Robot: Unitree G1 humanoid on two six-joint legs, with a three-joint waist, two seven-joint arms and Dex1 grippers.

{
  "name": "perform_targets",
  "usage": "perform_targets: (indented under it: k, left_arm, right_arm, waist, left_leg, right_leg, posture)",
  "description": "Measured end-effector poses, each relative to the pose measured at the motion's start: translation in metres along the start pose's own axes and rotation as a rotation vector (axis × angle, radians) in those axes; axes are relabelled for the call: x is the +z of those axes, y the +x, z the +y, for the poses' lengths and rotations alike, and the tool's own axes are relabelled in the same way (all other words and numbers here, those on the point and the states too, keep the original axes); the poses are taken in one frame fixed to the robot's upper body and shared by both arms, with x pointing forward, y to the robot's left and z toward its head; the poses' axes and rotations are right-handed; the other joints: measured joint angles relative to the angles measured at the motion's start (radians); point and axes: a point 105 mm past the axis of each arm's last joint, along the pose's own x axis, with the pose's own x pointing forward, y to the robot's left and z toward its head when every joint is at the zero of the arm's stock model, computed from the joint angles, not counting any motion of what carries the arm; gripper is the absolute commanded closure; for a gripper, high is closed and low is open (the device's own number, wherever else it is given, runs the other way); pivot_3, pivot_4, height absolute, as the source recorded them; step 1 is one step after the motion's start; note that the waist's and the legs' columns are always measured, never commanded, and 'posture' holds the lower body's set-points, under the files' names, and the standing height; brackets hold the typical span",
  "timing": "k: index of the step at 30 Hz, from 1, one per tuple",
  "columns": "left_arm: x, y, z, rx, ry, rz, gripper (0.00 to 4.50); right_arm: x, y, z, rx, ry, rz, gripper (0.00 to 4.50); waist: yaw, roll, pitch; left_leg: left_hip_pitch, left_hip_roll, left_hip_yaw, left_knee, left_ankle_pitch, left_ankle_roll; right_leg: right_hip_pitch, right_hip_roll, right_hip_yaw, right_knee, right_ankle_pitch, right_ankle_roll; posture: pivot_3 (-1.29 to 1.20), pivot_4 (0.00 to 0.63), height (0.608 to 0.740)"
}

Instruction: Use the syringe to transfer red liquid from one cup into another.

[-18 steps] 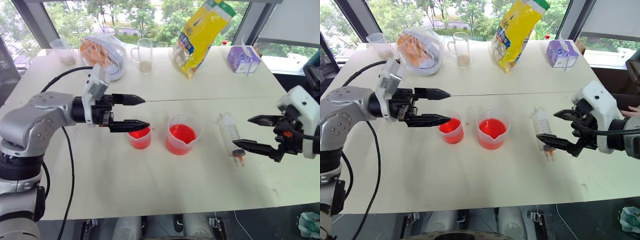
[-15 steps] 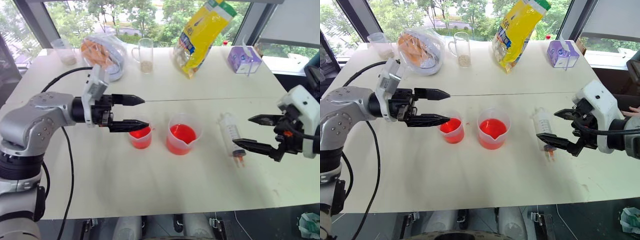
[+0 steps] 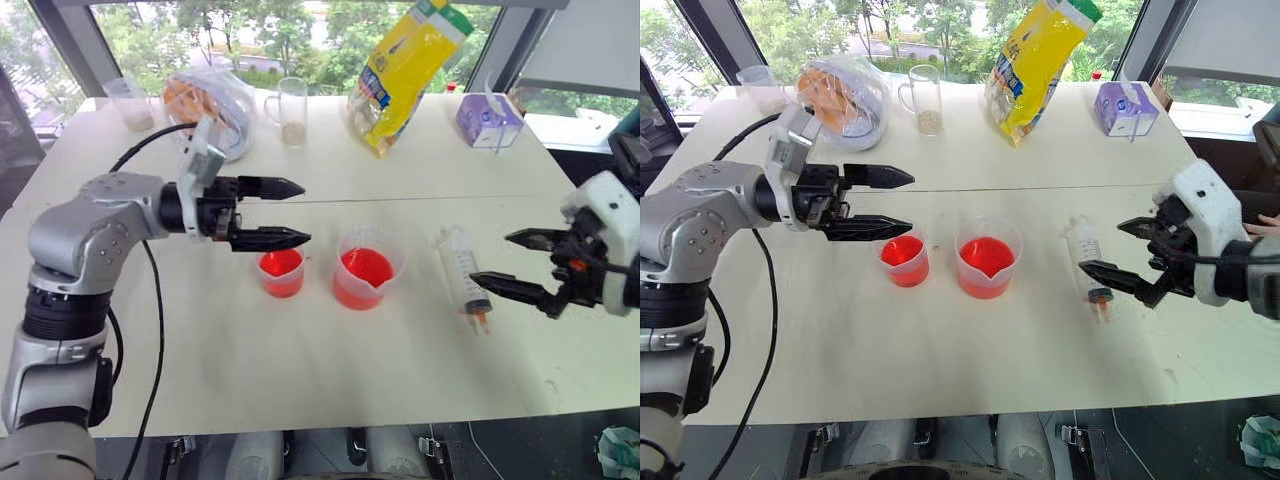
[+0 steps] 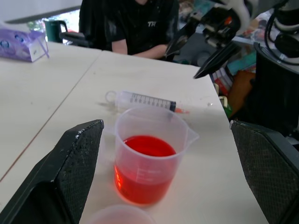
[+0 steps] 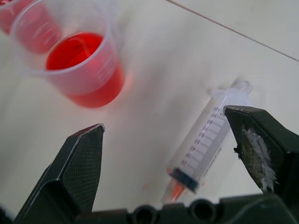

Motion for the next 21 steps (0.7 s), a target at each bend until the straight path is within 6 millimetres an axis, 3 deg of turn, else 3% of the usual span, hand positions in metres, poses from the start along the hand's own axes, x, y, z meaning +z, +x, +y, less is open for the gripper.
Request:
perform_targets:
  k: [2,9,14,21]
  left_arm:
    - [-0.003,0.000,0.001,0.013,0.004,-0.002,0.00]
    - [-0.006,0.011,0.002,0.001,0.009,-0.026,0.00]
    - [-0.007,0.012,0.003,0.018,0.016,-0.035,0.00]
    - [-0.014,0.008,0.000,0.077,0.014,-0.037,0.00]
  right_arm:
    - [-0.005,0.009,-0.009,-0.015,0.046,0.039,0.04]
    - [0.008,0.028,-0.039,-0.072,0.144,0.110,0.04]
    - [-0.008,0.057,-0.048,-0.061,0.238,0.245,0.04]
    - [-0.031,0.084,-0.058,-0.066,0.251,0.387,0.04]
  waist:
    - [0.000,0.000,0.000]
    - [-0.001,0.000,0.000]
    - [-0.002,0.000,0.000]
    - [-0.001,0.000,0.000]
  left_leg:
    - [0.000,0.000,0.001,0.000,0.000,0.000]
    - [0.000,0.000,0.001,0.000,0.000,0.000]
    - [-0.001,0.000,0.001,0.000,0.000,0.000]
    - [-0.002,0.000,0.001,0.000,0.000,0.000]
  right_leg:
    - [0.000,0.000,0.001,0.000,0.000,0.000]
    - [-0.001,0.000,0.001,0.000,0.000,0.000]
    - [-0.002,0.000,0.001,0.000,0.000,0.000]
    - [-0.002,0.000,0.001,0.000,0.000,0.000]
  posture:
    - [0.00,0.150,0.740]
    - [0.00,0.150,0.740]
    - [0.00,0.150,0.740]
    - [0.00,0.150,0.740]
